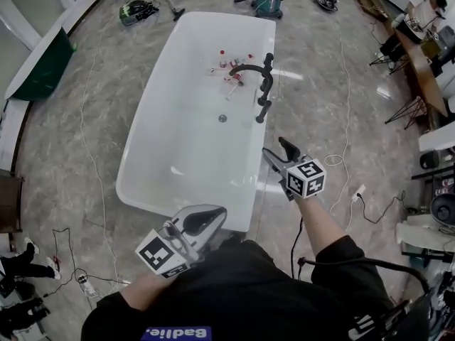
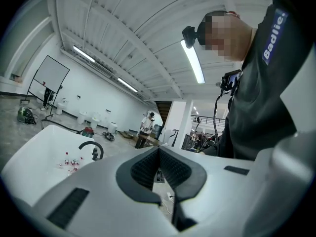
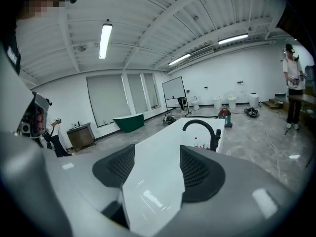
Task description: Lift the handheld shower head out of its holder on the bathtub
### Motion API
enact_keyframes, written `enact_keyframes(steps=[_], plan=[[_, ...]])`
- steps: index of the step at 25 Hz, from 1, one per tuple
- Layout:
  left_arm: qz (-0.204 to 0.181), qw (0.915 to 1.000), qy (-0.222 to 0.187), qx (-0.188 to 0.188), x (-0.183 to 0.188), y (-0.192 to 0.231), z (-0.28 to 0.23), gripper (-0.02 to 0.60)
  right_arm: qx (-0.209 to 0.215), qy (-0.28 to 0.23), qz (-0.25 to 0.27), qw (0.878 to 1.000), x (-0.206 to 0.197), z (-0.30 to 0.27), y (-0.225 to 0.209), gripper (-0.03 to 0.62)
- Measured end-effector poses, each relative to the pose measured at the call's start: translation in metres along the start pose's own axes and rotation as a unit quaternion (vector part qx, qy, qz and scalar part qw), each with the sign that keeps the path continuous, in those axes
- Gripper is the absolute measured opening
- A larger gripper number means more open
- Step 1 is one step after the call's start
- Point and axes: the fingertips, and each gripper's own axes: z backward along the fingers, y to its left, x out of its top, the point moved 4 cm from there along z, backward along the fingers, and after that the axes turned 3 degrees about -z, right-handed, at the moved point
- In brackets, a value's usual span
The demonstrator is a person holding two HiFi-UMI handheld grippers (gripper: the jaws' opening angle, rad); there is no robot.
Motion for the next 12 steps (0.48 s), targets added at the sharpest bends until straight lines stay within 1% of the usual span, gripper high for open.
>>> enact_keyframes(steps=[7, 12], plan=[[0.019, 0.9996, 0.006, 0.019, -0.015, 0.020, -0.001, -0.006, -0.057, 0.015, -0.036, 0.998, -0.015, -0.048, -0.072, 0.252], [0.038, 0.9988, 0.022, 0.023, -0.028, 0.033, -0.002, -0.006, -0.084, 0.022, -0.054, 0.995, -0.020, -0.080, -0.112, 0.252]])
